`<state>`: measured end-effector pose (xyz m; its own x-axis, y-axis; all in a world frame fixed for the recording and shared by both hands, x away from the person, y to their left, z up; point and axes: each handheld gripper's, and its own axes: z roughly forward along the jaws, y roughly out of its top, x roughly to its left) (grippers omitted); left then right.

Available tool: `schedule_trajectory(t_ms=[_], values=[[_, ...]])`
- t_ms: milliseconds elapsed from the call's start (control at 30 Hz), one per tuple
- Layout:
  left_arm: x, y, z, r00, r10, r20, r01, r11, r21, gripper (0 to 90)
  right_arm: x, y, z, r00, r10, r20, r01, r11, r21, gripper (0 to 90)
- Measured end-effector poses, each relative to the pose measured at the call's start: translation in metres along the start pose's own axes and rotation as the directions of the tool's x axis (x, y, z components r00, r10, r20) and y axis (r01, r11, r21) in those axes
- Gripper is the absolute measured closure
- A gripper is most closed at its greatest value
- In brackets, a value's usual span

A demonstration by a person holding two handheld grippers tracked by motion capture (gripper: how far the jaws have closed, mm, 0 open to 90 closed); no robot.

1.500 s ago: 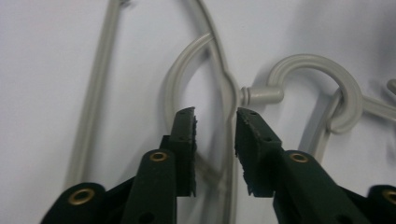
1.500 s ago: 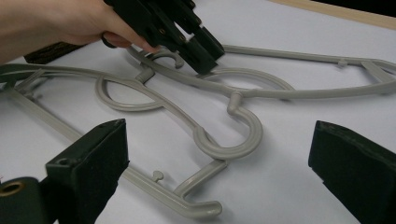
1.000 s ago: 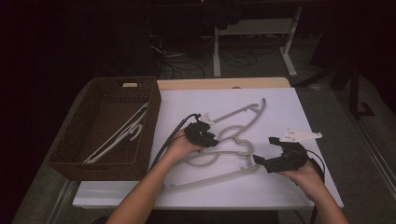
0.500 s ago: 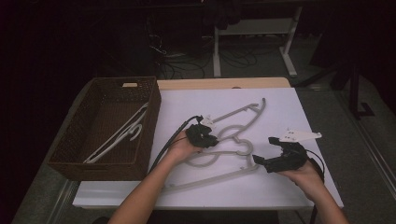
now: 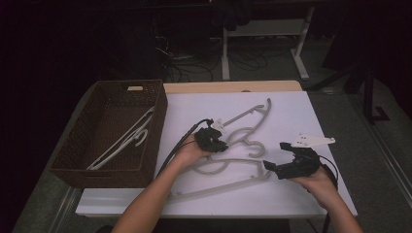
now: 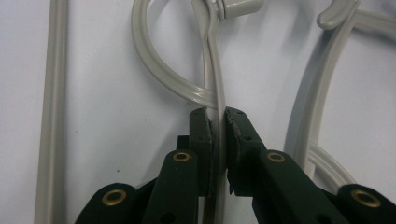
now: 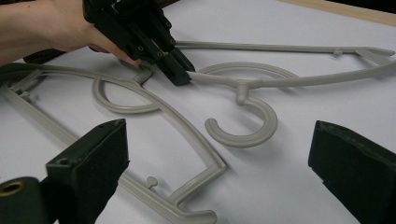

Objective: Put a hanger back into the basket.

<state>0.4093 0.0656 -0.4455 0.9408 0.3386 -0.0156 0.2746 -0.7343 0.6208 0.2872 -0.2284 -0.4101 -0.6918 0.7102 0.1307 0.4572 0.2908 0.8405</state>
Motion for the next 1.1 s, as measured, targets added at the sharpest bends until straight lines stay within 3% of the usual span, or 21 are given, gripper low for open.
schedule_trajectory(t_ms=[267,300,433,767,1100], values=[[0.002,0.006,-0.016,0.9995,-0.032,0.001,0.032,0.9980,-0.054,82.6,-0.001,0.000,-0.001,1.0000,0.002,0.003,-0.002,1.000,-0.005,4.3],[0.004,0.010,-0.023,0.9986,-0.052,0.010,0.053,0.9963,-0.068,82.6,0.000,0.000,-0.001,1.0000,0.002,0.003,-0.002,1.000,-0.006,4.2],[0.003,0.021,-0.044,0.9982,-0.061,-0.004,0.060,0.9956,-0.071,82.5,-0.001,0.001,-0.002,1.0000,0.002,0.005,-0.002,1.000,-0.008,4.3],[0.000,0.044,-0.115,0.9959,-0.090,-0.016,0.088,0.9909,-0.102,82.5,-0.001,0.000,-0.004,1.0000,0.005,0.008,-0.005,1.000,-0.012,4.2],[0.013,0.027,-0.193,0.9911,-0.130,-0.030,0.124,0.9828,-0.137,82.4,-0.001,0.001,-0.002,1.0000,0.000,0.008,0.000,1.000,-0.010,4.2]])
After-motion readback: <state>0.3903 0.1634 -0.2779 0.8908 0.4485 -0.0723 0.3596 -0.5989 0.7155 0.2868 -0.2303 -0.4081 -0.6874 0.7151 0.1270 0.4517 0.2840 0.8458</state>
